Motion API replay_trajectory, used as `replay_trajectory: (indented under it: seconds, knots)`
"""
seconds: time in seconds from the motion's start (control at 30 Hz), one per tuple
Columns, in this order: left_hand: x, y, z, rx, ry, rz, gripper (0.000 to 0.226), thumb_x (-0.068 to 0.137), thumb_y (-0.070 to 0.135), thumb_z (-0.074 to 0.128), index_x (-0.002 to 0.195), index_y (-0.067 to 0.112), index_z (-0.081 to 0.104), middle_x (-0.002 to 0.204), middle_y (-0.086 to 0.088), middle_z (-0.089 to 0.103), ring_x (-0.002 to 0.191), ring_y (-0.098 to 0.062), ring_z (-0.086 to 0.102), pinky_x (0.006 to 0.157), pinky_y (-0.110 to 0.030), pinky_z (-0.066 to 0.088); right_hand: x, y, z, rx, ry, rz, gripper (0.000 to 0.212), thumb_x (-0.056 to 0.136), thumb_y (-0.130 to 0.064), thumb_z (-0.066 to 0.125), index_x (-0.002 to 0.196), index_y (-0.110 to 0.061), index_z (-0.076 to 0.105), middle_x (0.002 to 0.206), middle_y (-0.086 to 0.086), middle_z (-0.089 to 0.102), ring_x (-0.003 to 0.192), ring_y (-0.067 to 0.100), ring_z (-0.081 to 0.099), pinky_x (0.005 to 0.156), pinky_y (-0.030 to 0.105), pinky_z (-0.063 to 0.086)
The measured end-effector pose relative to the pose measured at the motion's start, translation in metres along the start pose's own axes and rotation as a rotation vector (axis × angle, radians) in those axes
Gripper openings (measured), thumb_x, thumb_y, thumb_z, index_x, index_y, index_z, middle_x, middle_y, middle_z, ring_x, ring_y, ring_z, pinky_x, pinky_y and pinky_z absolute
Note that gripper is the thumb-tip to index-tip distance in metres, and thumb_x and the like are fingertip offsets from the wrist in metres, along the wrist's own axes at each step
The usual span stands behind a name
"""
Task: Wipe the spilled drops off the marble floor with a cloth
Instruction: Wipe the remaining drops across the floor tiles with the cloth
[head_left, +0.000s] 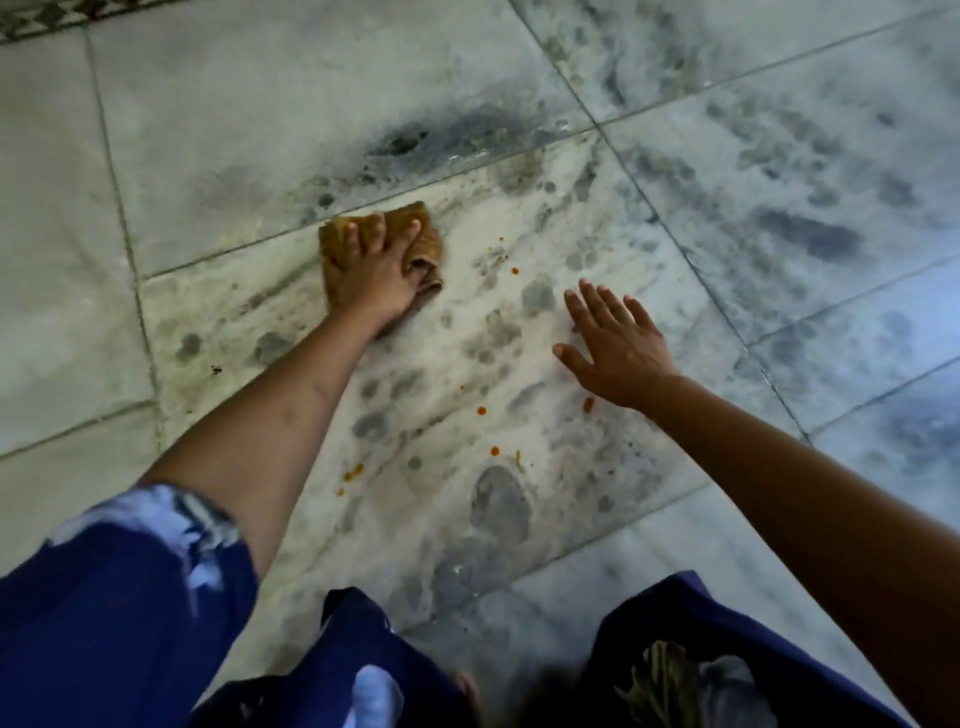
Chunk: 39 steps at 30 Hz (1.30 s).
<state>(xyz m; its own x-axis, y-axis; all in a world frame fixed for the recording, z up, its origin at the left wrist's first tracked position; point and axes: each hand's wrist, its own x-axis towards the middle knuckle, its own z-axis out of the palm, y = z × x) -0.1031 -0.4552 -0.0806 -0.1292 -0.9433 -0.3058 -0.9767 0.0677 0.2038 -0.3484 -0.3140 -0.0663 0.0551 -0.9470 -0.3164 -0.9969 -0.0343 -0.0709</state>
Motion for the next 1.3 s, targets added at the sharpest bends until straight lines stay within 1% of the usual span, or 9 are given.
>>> replay_trajectory:
  seconds: [0.13,0.27,0.4,0.53,0.7,0.83,0.97,1.1,1.3]
  knots:
    - [-0.013,0.061,0.018,0.027,-0.058,0.223,0.059,0.094,0.043,0.042,0.146,0.046,0.012,0.16,0.005,-0.006,0.145,-0.029,-0.01,0.112,-0.062,0.0,0.008,0.009,-0.005,0.009,0.008,0.035,0.069,0.096,-0.052,0.025,0.15,-0.017,0.002,0.158,0.006,-0.004,0.146,0.021,-0.002,0.117,0.037,-0.002]
    - [-0.047,0.039,0.035,0.106,0.0,0.387,0.064,0.093,0.038,0.046,0.145,0.048,0.01,0.159,0.009,-0.008,0.146,-0.023,-0.012,0.114,-0.057,0.0,0.028,0.009,-0.005,0.026,0.013,0.044,0.068,0.096,-0.052,0.023,0.15,-0.017,0.002,0.159,0.006,-0.004,0.146,0.02,-0.003,0.117,0.038,-0.002]
    - [-0.021,-0.003,0.023,0.083,0.087,0.224,0.063,0.092,0.036,0.049,0.145,0.046,0.017,0.159,0.007,0.001,0.146,-0.025,-0.004,0.113,-0.057,0.006,0.047,0.018,-0.004,0.031,0.029,0.042,0.068,0.096,-0.053,0.022,0.15,-0.016,0.001,0.159,0.005,-0.004,0.146,0.02,-0.003,0.117,0.038,-0.002]
    - [0.038,0.03,0.005,-0.008,0.061,0.076,0.052,0.094,0.048,0.039,0.143,0.047,0.022,0.16,0.008,0.002,0.146,-0.027,-0.003,0.112,-0.058,0.004,0.054,0.034,-0.002,0.064,0.029,0.069,0.067,0.096,-0.053,0.022,0.15,-0.017,0.004,0.159,0.005,-0.002,0.146,0.021,-0.002,0.117,0.039,-0.002]
    - [0.024,0.101,0.022,0.031,-0.014,0.253,0.058,0.093,0.045,0.043,0.144,0.048,0.016,0.159,0.008,-0.005,0.146,-0.027,-0.009,0.113,-0.06,0.0,0.052,0.052,0.004,0.129,0.021,0.07,0.063,0.097,-0.052,0.023,0.15,-0.025,0.003,0.159,0.0,-0.003,0.146,0.019,-0.001,0.117,0.038,0.0]
    - [-0.031,0.079,0.041,0.16,0.014,0.435,0.065,0.091,0.051,0.044,0.144,0.05,0.006,0.159,0.009,-0.009,0.146,-0.024,-0.011,0.114,-0.056,0.0,0.053,0.054,0.006,0.174,0.023,0.053,0.062,0.097,-0.052,0.021,0.15,-0.027,0.001,0.158,-0.003,-0.005,0.145,0.016,-0.004,0.116,0.035,-0.001]
    - [-0.008,0.04,0.032,0.12,0.099,0.295,0.066,0.09,0.047,0.05,0.145,0.047,0.013,0.16,0.005,0.001,0.146,-0.028,-0.001,0.113,-0.059,0.007,0.052,0.063,0.006,0.183,0.014,0.01,0.063,0.096,-0.053,0.023,0.15,-0.028,-0.001,0.158,-0.003,-0.007,0.145,0.016,-0.006,0.116,0.033,-0.003]
    - [0.065,0.085,0.015,0.04,0.078,0.066,0.057,0.092,0.055,0.038,0.144,0.05,0.015,0.159,0.009,-0.002,0.146,-0.025,-0.004,0.112,-0.058,0.005,0.051,0.063,0.009,0.202,0.016,-0.002,0.068,0.095,-0.055,0.025,0.149,-0.026,-0.003,0.158,-0.001,-0.009,0.145,0.018,-0.008,0.115,0.034,-0.005]
    - [0.084,0.161,0.019,0.073,0.001,0.253,0.059,0.092,0.051,0.04,0.145,0.048,0.014,0.16,0.007,-0.003,0.146,-0.025,-0.005,0.115,-0.056,0.0,0.051,0.06,0.016,0.265,0.09,0.001,0.076,0.084,-0.06,0.019,0.15,-0.027,0.005,0.158,-0.002,-0.001,0.146,0.018,-0.003,0.117,0.036,-0.003]
